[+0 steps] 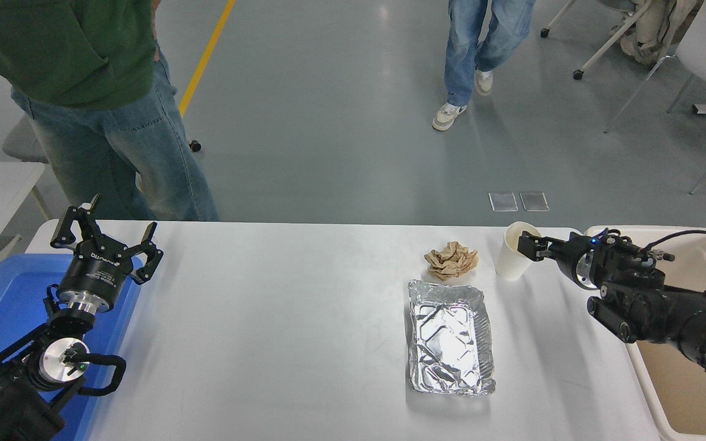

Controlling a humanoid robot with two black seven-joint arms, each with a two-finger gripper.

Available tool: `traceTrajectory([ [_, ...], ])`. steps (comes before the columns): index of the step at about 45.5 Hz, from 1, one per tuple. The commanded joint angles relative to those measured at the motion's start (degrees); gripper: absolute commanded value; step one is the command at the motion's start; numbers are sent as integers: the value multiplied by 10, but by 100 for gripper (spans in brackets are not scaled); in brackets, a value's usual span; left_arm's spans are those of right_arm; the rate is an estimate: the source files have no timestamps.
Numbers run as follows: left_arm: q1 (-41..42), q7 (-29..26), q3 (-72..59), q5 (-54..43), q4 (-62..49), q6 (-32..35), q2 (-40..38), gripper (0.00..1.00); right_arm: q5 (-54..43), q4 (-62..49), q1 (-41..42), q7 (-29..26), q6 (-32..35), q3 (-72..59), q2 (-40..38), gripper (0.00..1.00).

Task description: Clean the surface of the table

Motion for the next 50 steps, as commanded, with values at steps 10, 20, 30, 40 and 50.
traceTrajectory([
  [10, 0, 0, 0, -1, 0, 0, 0, 99, 39, -4, -7, 1, 4, -3, 9, 80],
  [20, 0, 0, 0, -1, 0, -1, 0, 99, 46, -5, -6, 1, 14, -2, 9, 41],
  [30, 0, 0, 0, -1, 1, 0, 0, 99, 47, -18, -2, 1, 14, -1, 9, 35],
  [40, 0, 0, 0, 0, 0, 0, 0, 99, 47, -20, 2, 1, 16, -2, 9, 14],
  [50, 0, 0, 0, 0, 0, -1, 0, 99, 46, -19, 5, 13, 34, -3, 7, 0],
])
